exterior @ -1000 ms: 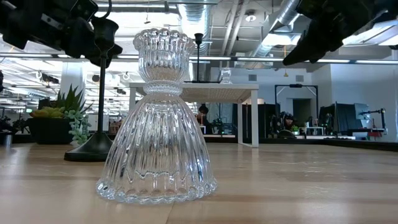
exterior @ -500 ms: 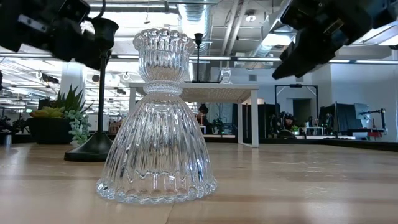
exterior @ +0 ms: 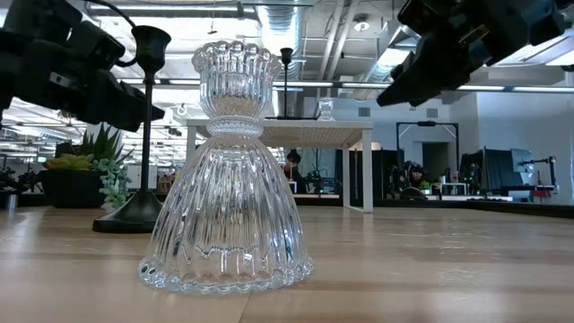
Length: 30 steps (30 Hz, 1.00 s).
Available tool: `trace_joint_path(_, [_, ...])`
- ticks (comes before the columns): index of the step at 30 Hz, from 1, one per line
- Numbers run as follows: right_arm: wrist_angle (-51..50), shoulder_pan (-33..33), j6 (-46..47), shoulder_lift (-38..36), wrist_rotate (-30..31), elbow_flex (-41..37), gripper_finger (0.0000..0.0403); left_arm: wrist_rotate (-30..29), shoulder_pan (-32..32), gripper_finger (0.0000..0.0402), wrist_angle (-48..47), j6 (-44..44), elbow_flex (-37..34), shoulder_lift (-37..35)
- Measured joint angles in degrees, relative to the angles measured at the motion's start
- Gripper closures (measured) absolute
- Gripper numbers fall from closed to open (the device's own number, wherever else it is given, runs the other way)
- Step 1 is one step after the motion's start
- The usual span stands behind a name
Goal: Pick & Place candle stick holders
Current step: Put the gold metal candle stand on the shelf
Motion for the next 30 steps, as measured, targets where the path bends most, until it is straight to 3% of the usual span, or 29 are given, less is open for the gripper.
trace_joint_path(11, [1.0, -1.8, -1.9, 0.0, 0.0, 0.0, 0.0403, -0.4, 0.5, 0.0399, 12.6, -0.1, 0.0, 10.5])
trace_joint_path(15, [1.0, -1.9, -1.9, 0.0, 0.0, 0.0, 0.0403, -3.0, 1.8, 0.0399, 12.9, -1.3, 0.2, 15.0])
trace_joint_path(30, [0.1, -1.8, -2.4, 0.0, 0.0, 0.0, 0.0403, -3.0, 6.2, 0.0399, 15.4, 1.9, 10.0, 33.9])
